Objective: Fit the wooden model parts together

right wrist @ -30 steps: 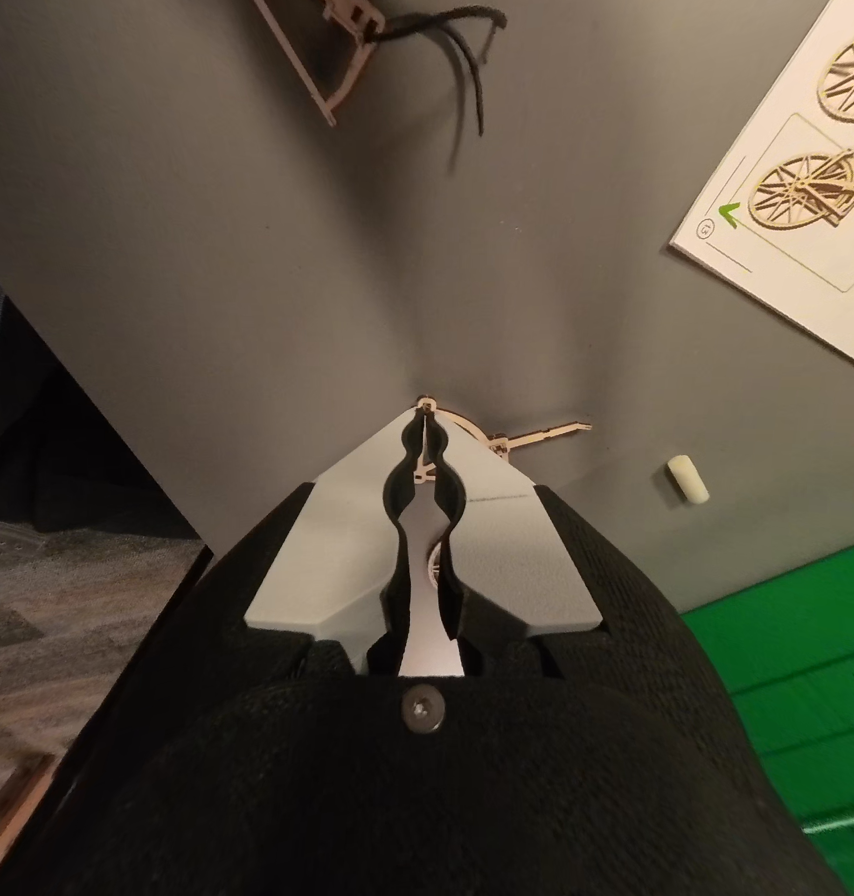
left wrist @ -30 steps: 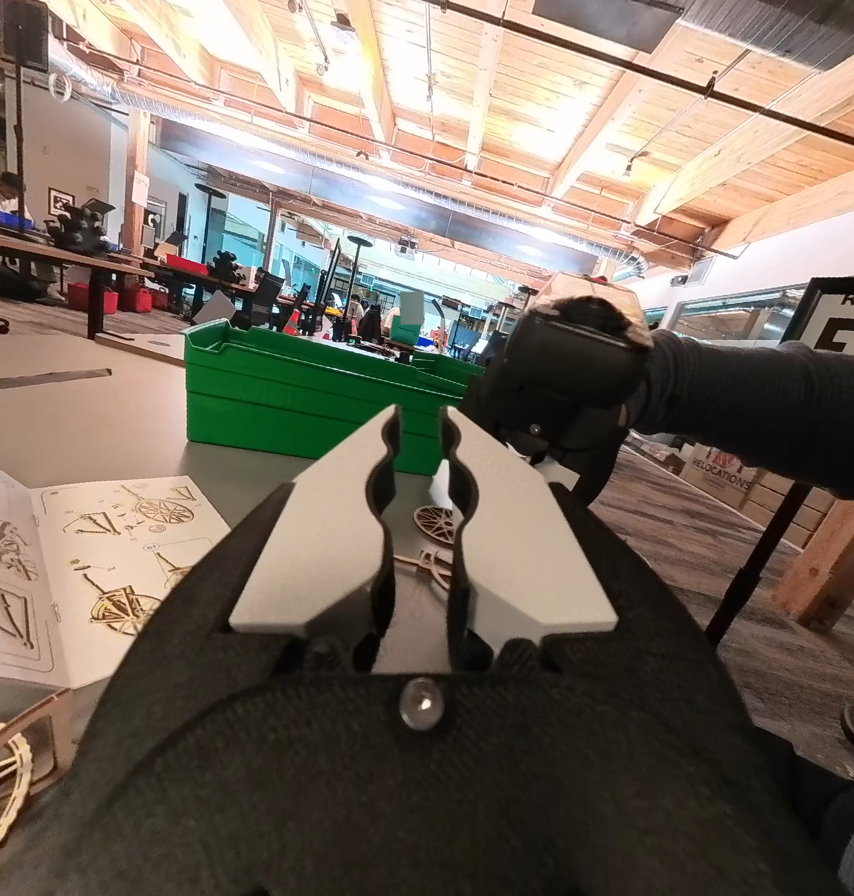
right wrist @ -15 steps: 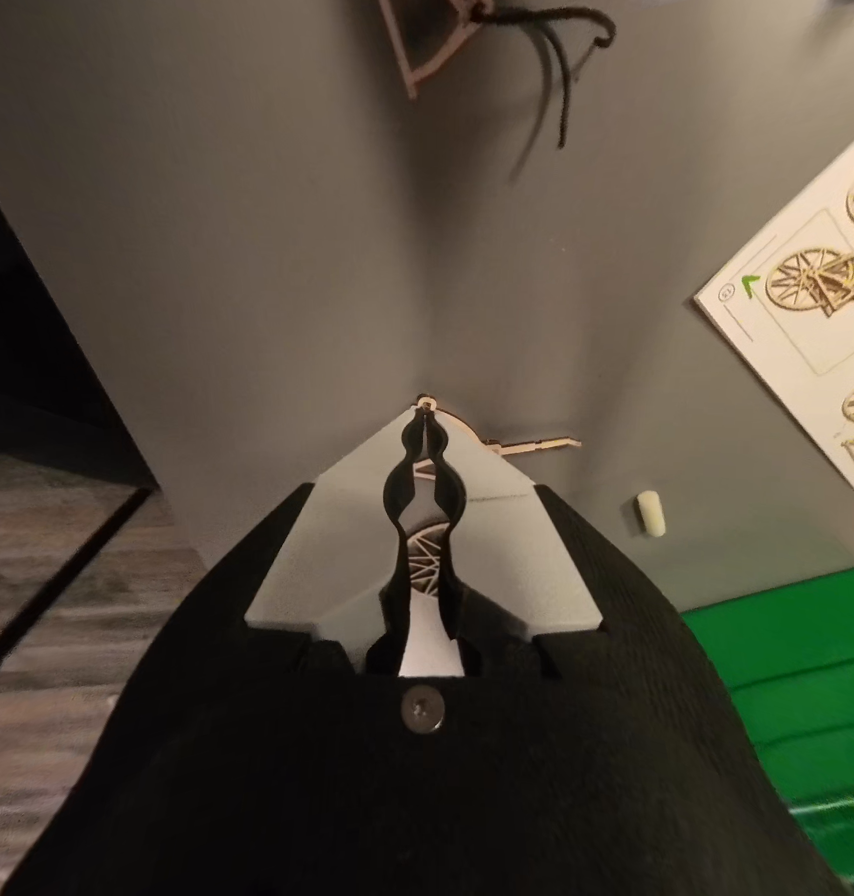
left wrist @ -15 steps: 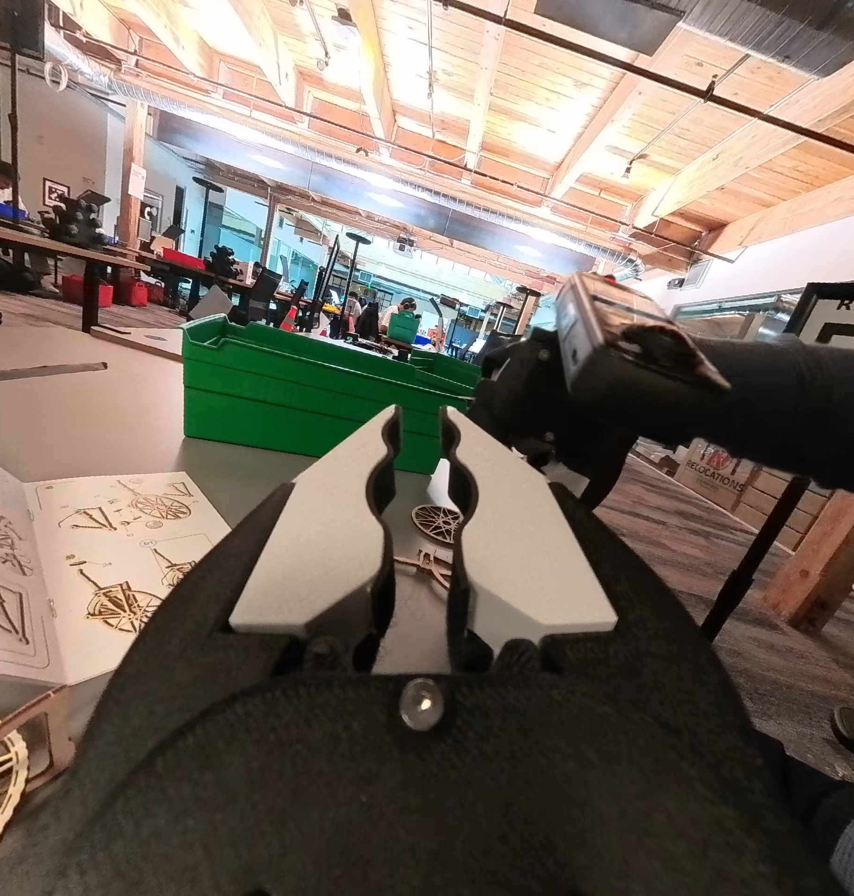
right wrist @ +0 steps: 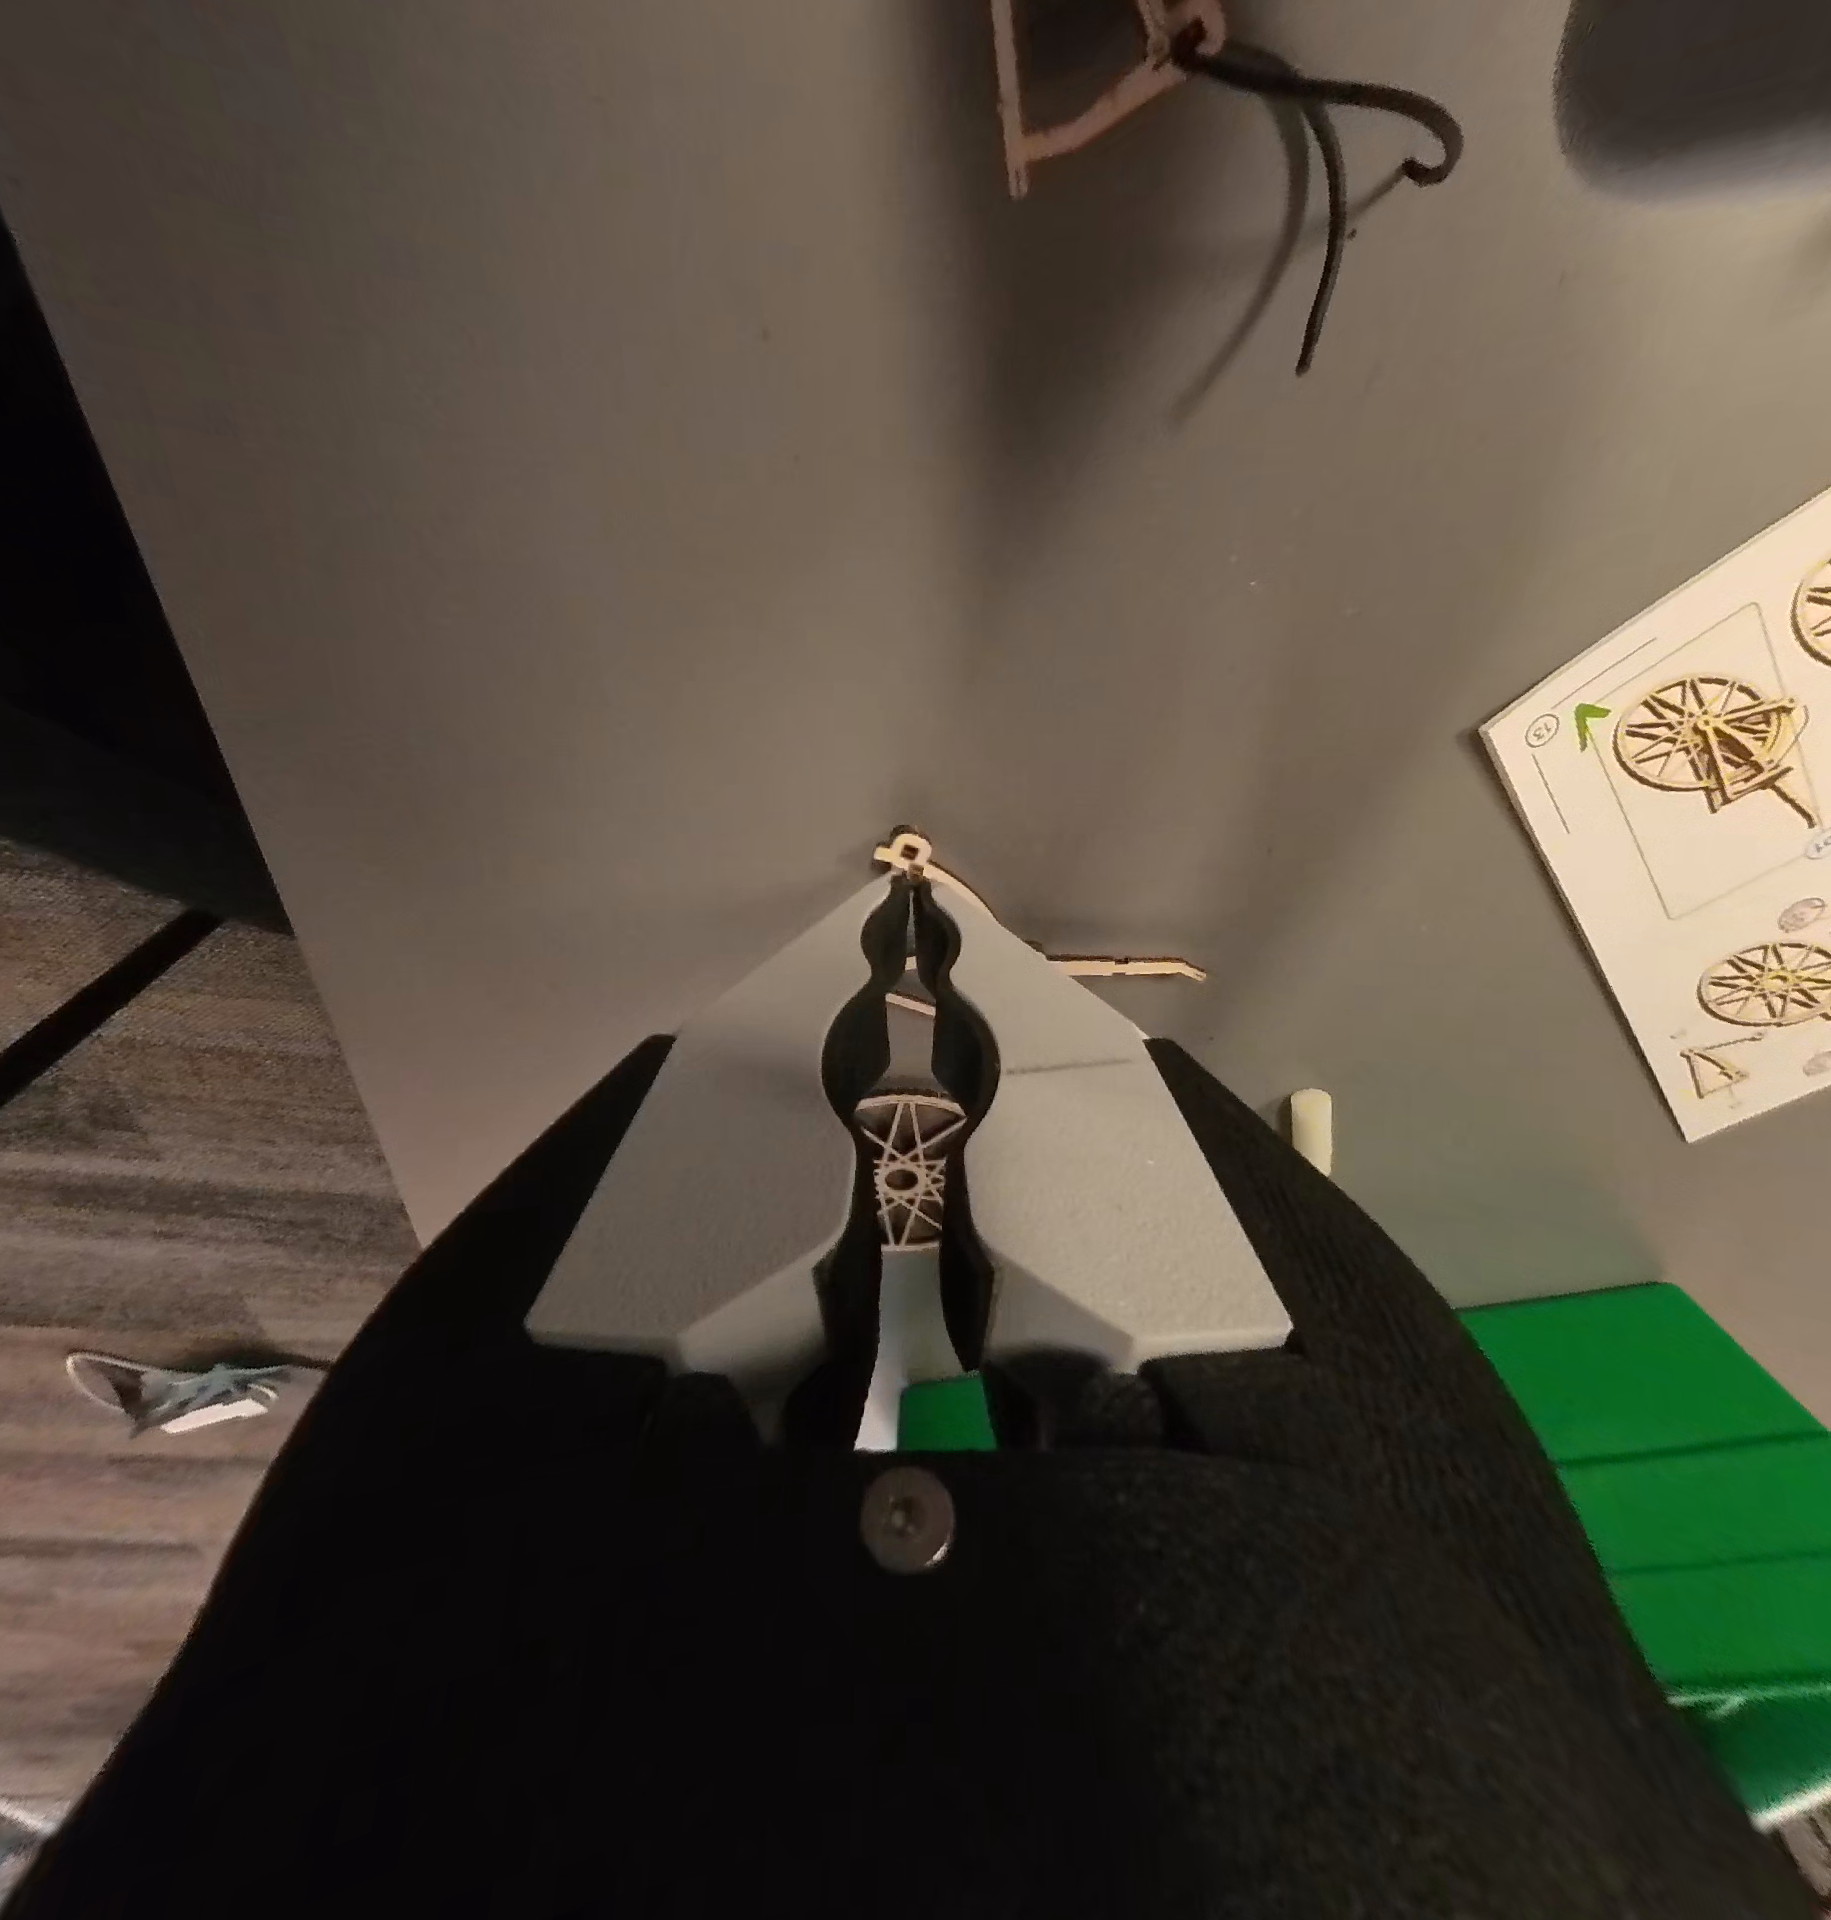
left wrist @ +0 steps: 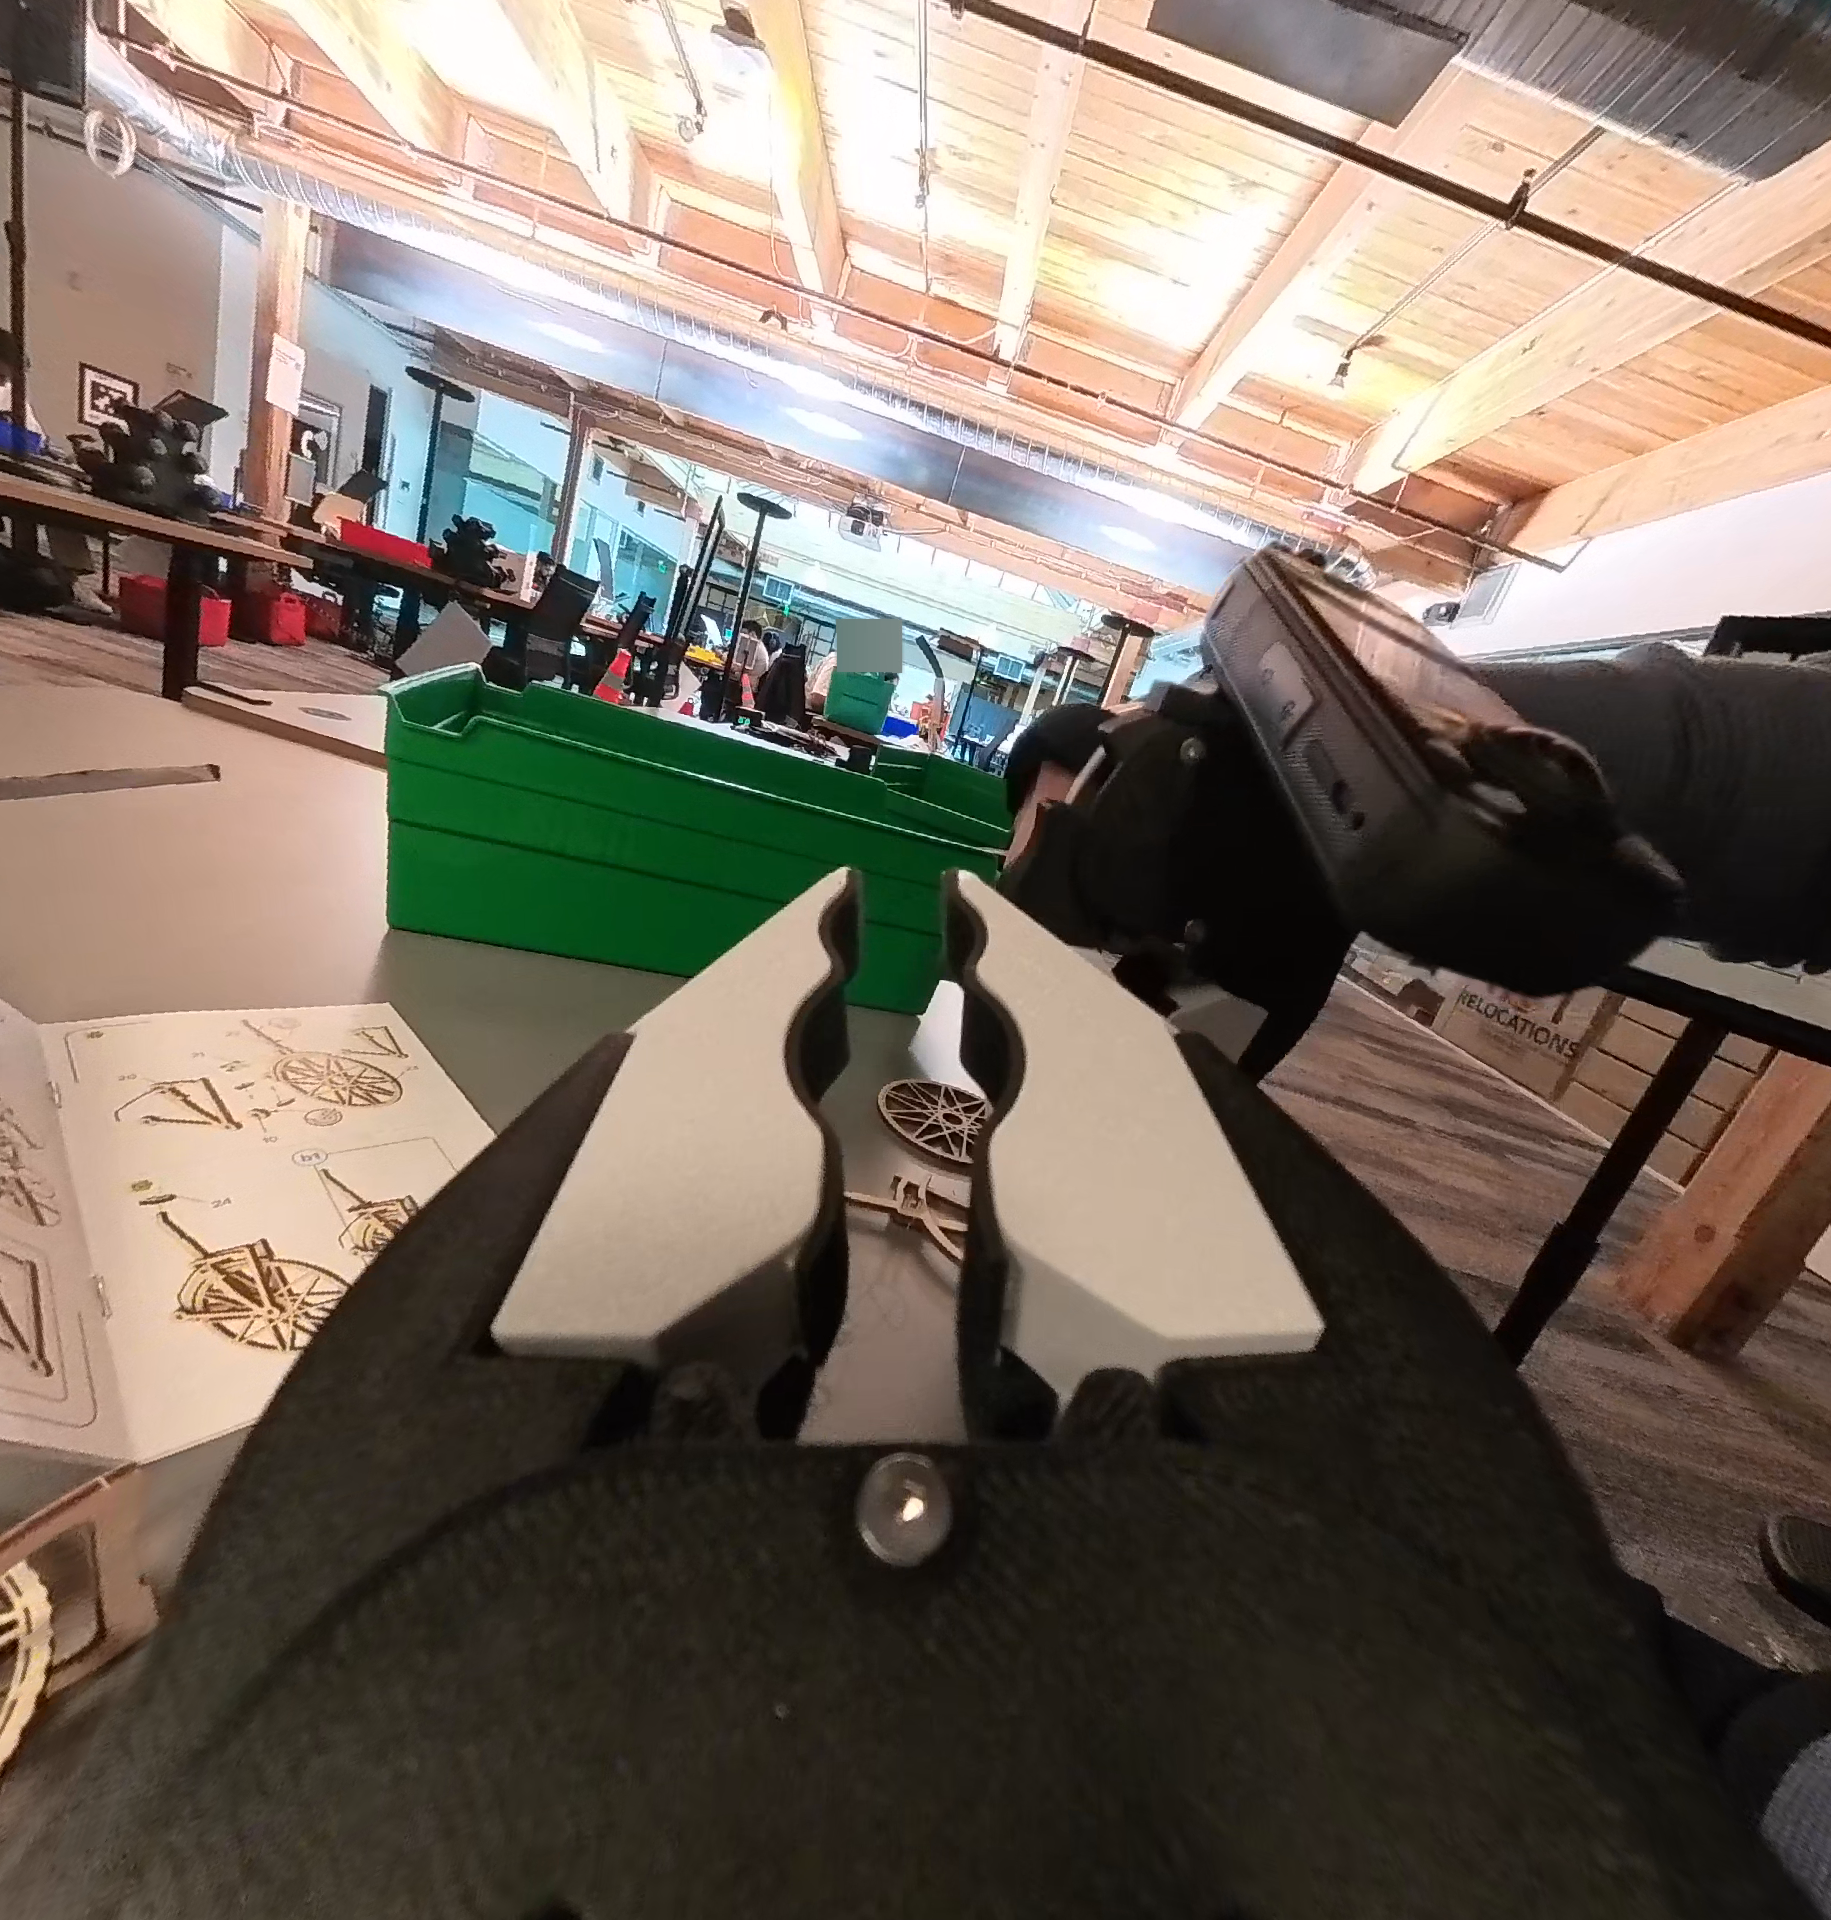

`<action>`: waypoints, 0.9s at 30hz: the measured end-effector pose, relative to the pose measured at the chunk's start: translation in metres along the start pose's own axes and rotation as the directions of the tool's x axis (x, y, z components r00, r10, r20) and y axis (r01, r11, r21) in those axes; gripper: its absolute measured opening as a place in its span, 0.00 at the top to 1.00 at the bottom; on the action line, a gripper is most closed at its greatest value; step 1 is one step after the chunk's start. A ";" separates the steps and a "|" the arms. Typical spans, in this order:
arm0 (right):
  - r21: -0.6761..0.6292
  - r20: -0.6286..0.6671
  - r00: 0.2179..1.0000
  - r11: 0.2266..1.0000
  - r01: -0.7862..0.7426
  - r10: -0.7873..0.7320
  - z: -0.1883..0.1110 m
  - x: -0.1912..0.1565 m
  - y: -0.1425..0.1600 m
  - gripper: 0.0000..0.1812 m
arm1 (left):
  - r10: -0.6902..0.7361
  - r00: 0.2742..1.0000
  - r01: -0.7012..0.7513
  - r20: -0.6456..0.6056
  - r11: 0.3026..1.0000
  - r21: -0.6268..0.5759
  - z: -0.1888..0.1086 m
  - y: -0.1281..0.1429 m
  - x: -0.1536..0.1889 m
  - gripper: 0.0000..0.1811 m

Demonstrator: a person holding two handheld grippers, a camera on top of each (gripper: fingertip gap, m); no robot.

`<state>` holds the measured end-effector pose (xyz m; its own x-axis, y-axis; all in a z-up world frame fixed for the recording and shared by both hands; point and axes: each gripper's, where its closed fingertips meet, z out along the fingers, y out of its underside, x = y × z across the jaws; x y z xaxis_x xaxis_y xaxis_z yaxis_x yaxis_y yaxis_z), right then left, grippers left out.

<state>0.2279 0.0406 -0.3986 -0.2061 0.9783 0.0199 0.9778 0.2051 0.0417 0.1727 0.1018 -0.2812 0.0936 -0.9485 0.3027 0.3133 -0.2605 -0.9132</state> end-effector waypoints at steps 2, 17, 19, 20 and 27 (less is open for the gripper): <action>0.016 0.003 1.000 1.000 -0.016 0.016 0.001 0.000 -0.002 1.00 | -0.002 1.000 0.002 -0.001 1.000 0.000 0.000 0.000 0.000 0.93; 0.029 0.018 0.998 0.998 -0.064 0.063 0.004 -0.001 -0.002 1.00 | -0.012 1.000 0.012 -0.005 1.000 -0.003 0.000 0.001 0.000 0.93; 0.031 0.024 0.997 0.997 -0.072 0.072 0.005 -0.002 -0.001 1.00 | -0.012 1.000 0.012 -0.005 1.000 -0.003 0.000 0.001 0.000 0.93; 0.034 0.028 0.996 0.996 -0.081 0.080 0.006 -0.002 -0.001 1.00 | -0.013 1.000 0.013 -0.006 1.000 -0.004 0.000 0.001 0.000 0.93; 0.049 0.030 0.994 0.993 -0.105 0.103 0.007 -0.001 -0.002 1.00 | -0.020 1.000 0.019 -0.007 1.000 -0.005 0.000 0.001 -0.001 0.93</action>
<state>0.2264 0.0394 -0.4056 -0.1026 0.9947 -0.0055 0.9947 0.1026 -0.0095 0.1733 0.1021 -0.2824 0.0805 -0.9445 0.3184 0.3100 -0.2799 -0.9086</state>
